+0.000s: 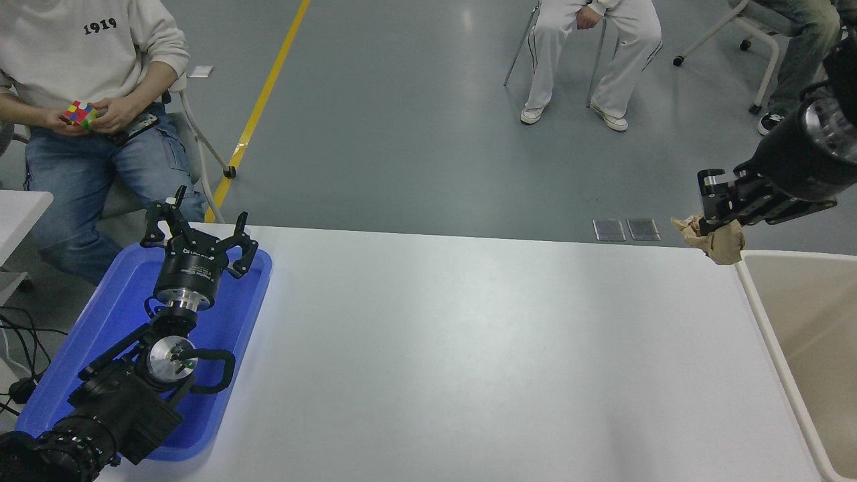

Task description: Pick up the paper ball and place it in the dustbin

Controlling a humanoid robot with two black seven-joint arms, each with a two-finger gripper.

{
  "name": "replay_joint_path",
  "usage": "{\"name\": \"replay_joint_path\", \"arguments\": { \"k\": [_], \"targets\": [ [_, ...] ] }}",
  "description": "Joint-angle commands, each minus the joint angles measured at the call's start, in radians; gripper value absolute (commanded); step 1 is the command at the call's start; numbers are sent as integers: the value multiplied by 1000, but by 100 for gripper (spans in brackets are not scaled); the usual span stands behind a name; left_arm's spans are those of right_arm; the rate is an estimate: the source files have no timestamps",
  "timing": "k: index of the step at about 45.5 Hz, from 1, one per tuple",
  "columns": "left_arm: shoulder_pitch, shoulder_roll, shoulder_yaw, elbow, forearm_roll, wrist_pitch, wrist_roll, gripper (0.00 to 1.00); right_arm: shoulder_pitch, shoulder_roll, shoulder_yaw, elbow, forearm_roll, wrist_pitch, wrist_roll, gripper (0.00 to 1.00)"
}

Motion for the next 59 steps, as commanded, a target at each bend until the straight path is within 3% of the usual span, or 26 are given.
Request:
{"name": "replay_joint_path", "arguments": {
  "k": [1,16,29,42,51,59],
  "targets": [
    [1,0,0,0,0,0,0,100,10,-6,-25,-3,-3,1,0,0],
    [-1,0,1,0,0,0,0,100,-55,-166,-132,-101,-4,1,0,0],
    [1,0,1,0,0,0,0,100,-349,-305,-79,-438,0,1,0,0],
    [1,0,1,0,0,0,0,100,-835,-298,203,-805,16,1,0,0],
    [1,0,1,0,0,0,-2,100,-1130,-258,470,-897,17,1,0,0],
    [1,0,0,0,0,0,0,100,-1322,-183,605,-933,19,-300,0,0]
  ]
}}
